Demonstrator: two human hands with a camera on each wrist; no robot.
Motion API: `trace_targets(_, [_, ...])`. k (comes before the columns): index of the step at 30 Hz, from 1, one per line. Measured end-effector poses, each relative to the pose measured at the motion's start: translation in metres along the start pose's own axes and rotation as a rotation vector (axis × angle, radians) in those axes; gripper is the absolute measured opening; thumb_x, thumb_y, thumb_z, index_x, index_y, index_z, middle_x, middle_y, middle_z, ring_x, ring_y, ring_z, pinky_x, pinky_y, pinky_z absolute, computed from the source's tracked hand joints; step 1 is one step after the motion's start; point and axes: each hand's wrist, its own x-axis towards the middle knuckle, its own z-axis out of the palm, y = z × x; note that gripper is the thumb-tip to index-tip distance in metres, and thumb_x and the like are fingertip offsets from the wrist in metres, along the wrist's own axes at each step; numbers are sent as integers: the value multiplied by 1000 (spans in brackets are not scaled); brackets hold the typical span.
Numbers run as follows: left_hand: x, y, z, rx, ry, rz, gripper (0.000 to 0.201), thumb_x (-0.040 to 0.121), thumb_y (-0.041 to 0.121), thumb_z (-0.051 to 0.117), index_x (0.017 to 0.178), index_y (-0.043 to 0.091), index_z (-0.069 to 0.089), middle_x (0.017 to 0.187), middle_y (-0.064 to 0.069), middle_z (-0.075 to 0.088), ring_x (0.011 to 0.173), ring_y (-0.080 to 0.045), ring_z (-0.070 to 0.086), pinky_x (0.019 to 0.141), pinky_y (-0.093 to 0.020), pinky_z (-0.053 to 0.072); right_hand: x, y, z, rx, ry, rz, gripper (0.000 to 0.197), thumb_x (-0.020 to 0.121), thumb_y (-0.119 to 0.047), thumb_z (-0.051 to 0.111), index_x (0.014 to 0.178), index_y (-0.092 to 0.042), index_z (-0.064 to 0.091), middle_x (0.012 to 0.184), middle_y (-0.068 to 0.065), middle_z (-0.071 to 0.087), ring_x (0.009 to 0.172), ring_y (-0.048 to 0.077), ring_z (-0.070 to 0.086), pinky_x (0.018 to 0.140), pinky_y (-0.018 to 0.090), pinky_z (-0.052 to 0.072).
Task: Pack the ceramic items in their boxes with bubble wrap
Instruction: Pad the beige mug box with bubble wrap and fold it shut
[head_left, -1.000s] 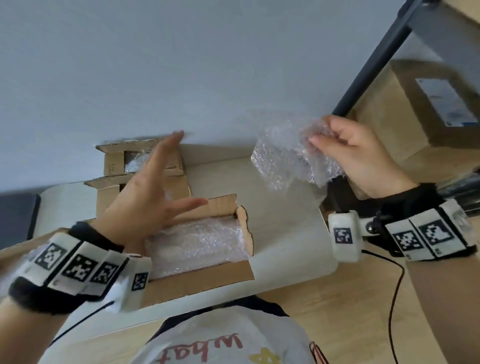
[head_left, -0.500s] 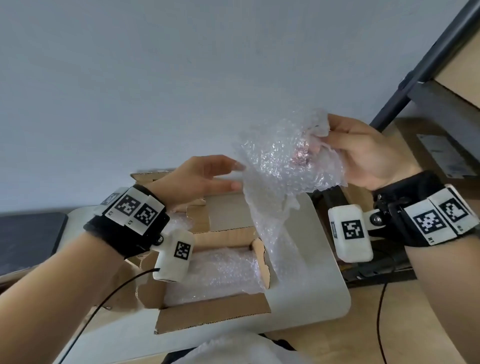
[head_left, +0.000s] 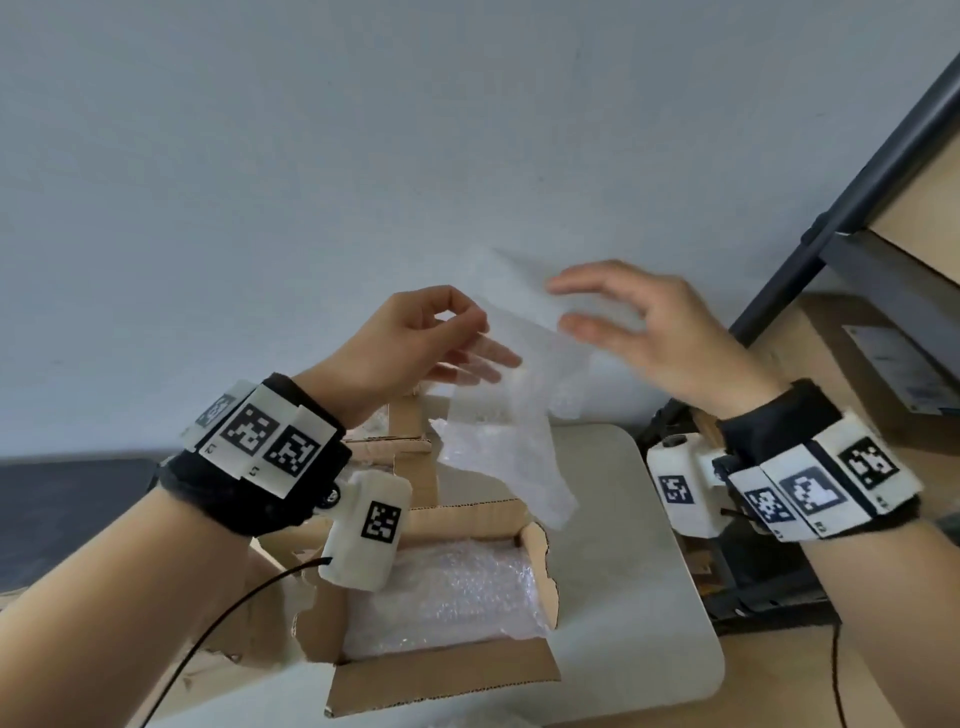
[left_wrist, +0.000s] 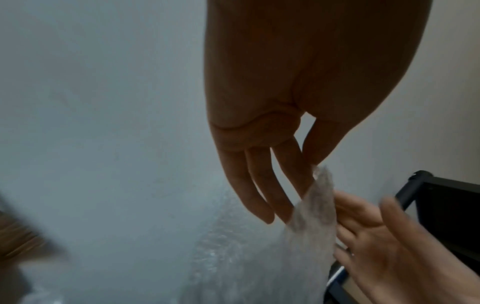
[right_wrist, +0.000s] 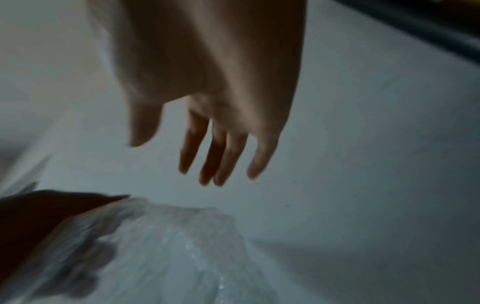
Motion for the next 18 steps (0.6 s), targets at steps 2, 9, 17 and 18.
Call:
trace_targets(2, [1, 11, 0, 6, 4, 48, 20, 99, 20, 45, 94, 2, 51, 90, -10, 75, 84, -27, 71, 83, -37, 56, 6, -12, 12, 2, -196, 12, 63, 70, -51, 72, 125, -25, 56, 125, -15, 57, 117, -8, 49, 100, 7, 34])
trace_targets(9, [-7, 20, -30, 372, 474, 351, 39, 77, 55, 67, 95, 21, 57, 87, 9, 67, 78, 1, 61, 72, -12, 46, 29, -28, 26, 364, -6, -8, 8, 84, -3, 68, 89, -9, 66, 87, 2, 74, 84, 17, 71, 79, 25, 55])
trace_targets(17, [-26, -24, -57, 424, 132, 63, 27, 62, 46, 79, 83, 29, 72, 84, 14, 73, 80, 2, 67, 71, -13, 48, 48, -44, 32, 694, -145, 53, 10, 92, -2, 54, 93, -8, 62, 91, 8, 74, 85, 25, 71, 73, 29, 56])
trace_targets(18, [-27, -28, -60, 380, 152, 46, 14, 66, 38, 79, 74, 27, 73, 79, 12, 74, 76, 1, 68, 68, -11, 48, 51, -44, 33, 693, -140, 87, 11, 93, -3, 54, 93, -9, 62, 91, 9, 73, 83, 25, 72, 71, 29, 56])
